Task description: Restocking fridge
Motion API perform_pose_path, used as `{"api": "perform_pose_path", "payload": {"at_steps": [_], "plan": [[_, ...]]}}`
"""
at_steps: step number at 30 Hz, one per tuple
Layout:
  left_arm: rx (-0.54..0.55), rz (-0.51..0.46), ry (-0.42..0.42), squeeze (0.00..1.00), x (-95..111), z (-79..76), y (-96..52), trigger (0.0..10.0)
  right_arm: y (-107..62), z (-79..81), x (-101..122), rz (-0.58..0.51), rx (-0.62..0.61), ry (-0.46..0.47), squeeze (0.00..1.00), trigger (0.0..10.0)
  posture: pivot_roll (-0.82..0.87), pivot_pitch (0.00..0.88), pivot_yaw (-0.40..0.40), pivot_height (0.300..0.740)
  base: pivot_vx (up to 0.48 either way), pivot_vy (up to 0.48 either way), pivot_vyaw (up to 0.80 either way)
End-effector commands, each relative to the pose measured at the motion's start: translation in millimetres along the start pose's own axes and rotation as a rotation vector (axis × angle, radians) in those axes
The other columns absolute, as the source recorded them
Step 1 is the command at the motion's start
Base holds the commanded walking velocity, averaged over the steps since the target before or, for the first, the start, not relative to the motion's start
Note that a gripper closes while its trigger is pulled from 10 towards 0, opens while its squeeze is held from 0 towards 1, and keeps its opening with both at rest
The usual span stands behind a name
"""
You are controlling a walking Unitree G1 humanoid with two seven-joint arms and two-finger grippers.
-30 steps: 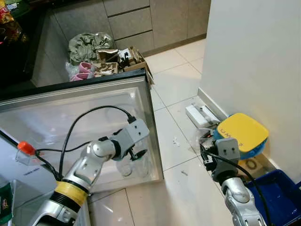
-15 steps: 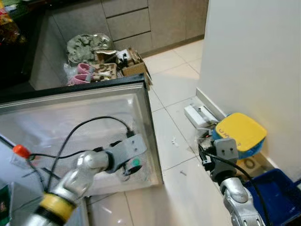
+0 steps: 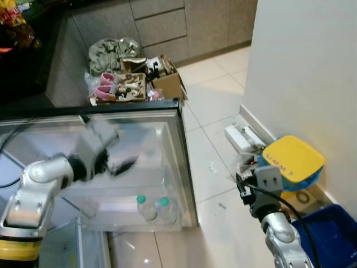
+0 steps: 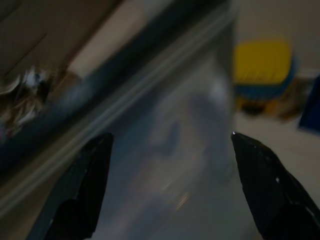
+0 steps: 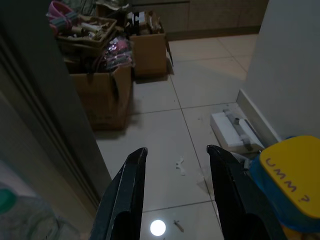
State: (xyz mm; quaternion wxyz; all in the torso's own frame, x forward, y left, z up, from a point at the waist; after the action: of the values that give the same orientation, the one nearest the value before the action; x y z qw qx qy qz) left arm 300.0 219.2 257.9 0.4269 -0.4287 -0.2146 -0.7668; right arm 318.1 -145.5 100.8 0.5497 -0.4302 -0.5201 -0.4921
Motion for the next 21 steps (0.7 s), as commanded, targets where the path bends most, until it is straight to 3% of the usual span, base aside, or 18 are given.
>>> {"api": "perform_pose_path", "payload": {"at_steps": [1, 3, 4, 5, 8, 11, 14, 17, 18, 19, 20, 21], "plan": [[0.074, -0.025, -0.067, 0.00, -4.6, -17.2, -10.6, 10.0, -2.3, -1.2, -5.0, 0.015, -0.004, 0.011, 0.00, 10.0, -0.06, 0.167, 0.117, 0.740, 0.000, 0.000, 0.00], [0.209, -0.008, -0.071, 0.00, -12.9, -35.5, -22.1, 10.0, -5.2, -1.4, -7.4, 0.021, -0.001, 0.010, 0.00, 10.0, -0.06, 0.170, 0.117, 0.740, 0.000, 0.000, 0.00], [0.209, -0.008, -0.071, 0.00, -12.9, -35.5, -22.1, 10.0, -5.2, -1.4, -7.4, 0.021, -0.001, 0.010, 0.00, 10.0, -0.06, 0.170, 0.117, 0.740, 0.000, 0.000, 0.00], [0.281, 0.019, -0.059, 0.00, -17.4, -41.3, -28.6, 10.0, -6.7, -1.4, -9.1, 0.027, 0.001, 0.010, 0.00, 10.0, -0.06, 0.171, 0.117, 0.740, 0.000, 0.000, 0.00], [0.508, 0.153, 0.004, 0.00, -35.6, -53.0, -62.0, 10.0, -11.3, -1.5, -15.1, 0.046, 0.005, 0.007, 0.00, 10.0, -0.06, 0.177, 0.109, 0.740, 0.000, 0.000, 0.00], [0.601, 0.295, -0.009, 0.00, -54.7, -59.8, -92.9, 10.0, -13.2, -2.6, -18.4, 0.057, 0.004, 0.006, 0.00, 10.0, -0.05, 0.177, 0.102, 0.740, 0.000, 0.000, 0.00], [0.576, 0.318, -0.009, 0.00, -59.2, -66.2, -98.4, 10.0, -12.9, -2.4, -19.4, 0.061, 0.007, 0.005, 0.00, 10.0, -0.04, 0.176, 0.097, 0.740, 0.000, 0.000, 0.00], [0.445, 0.377, -0.049, 0.00, -76.4, -97.7, -102.2, 10.0, -9.7, -0.7, -20.2, 0.067, 0.018, 0.001, 0.00, 10.0, -0.04, 0.169, 0.097, 0.740, 0.000, 0.000, 0.00], [0.445, 0.377, -0.049, 0.00, -76.4, -97.7, -102.2, 10.0, -9.7, -0.7, -20.2, 0.067, 0.018, 0.001, 0.00, 10.0, -0.04, 0.169, 0.097, 0.740, 0.000, 0.000, 0.00], [0.351, 0.429, -0.054, 0.00, -92.0, -118.9, -103.6, 10.0, -8.0, -0.4, -18.9, 0.062, 0.017, 0.002, 0.00, 10.0, -0.04, 0.167, 0.098, 0.740, 0.000, 0.000, 0.00], [0.317, 0.465, -0.040, 0.00, -102.9, -128.4, -105.2, 10.0, -7.6, -0.7, -18.6, 0.061, 0.014, 0.002, 0.00, 10.0, -0.05, 0.166, 0.096, 0.740, 0.000, 0.000, 0.00], [0.317, 0.465, -0.040, 0.00, -102.9, -128.4, -105.2, 10.0, -7.6, -0.7, -18.6, 0.061, 0.014, 0.002, 0.00, 10.0, -0.05, 0.166, 0.096, 0.740, 0.000, 0.000, 0.00]]}}
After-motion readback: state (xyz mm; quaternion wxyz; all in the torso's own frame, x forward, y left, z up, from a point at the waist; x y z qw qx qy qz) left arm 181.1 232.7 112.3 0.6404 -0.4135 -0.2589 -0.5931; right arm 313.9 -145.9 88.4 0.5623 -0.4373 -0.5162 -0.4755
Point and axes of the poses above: a point about 5 cm out from each wrist's last joint towards the gripper, its own y axis pointing out of the wrist towards the gripper, its own x axis along the axis of the wrist's last joint, z = x × y, the point moved 2 cm from there along y, pointing out of the wrist towards the gripper, and after that the axes turned 12 degrees about y, right-handed, at the moved point
